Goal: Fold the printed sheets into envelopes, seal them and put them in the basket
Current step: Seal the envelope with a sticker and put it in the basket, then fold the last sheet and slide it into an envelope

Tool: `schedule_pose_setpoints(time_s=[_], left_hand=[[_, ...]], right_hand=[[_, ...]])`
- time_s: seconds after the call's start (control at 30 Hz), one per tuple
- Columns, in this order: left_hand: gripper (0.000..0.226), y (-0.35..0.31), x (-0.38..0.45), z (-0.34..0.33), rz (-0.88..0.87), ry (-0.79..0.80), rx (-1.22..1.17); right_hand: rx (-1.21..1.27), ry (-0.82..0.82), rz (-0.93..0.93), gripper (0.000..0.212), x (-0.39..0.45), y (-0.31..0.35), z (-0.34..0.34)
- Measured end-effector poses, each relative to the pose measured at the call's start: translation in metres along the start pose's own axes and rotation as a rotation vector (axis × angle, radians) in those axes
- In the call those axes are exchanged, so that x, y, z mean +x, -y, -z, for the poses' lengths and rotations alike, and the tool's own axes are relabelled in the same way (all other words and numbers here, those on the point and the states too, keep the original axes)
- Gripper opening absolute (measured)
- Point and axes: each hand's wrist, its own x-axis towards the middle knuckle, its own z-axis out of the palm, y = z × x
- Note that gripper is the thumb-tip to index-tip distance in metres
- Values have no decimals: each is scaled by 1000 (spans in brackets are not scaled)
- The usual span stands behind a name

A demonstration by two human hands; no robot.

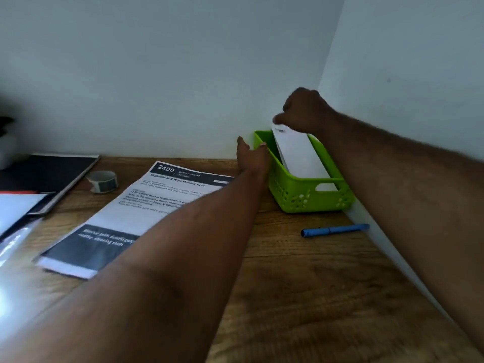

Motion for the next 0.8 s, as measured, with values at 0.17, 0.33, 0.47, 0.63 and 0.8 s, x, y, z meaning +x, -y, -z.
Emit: schedule_pose_setpoints(time_s=[0.17,0.33,0.47,0.63,0.8], left_hand=[[62,-49,-21,64,-336,100,625],[33,-57,-53,178,-301,339,1616],[36,-52,-86,214,-309,308,1717],[39,-49,-112,226,-413,223,1666],[42,-53,-108,239,-357,201,1520]], right_hand=[[233,-106,110,22,-29,53,-10],[244,149,122,25,-72,89,-74],[163,280,152,35,-102,101,-117],[102,430,264,46,-105,112,-117],[-17,556,241,88,-87,125,-103]])
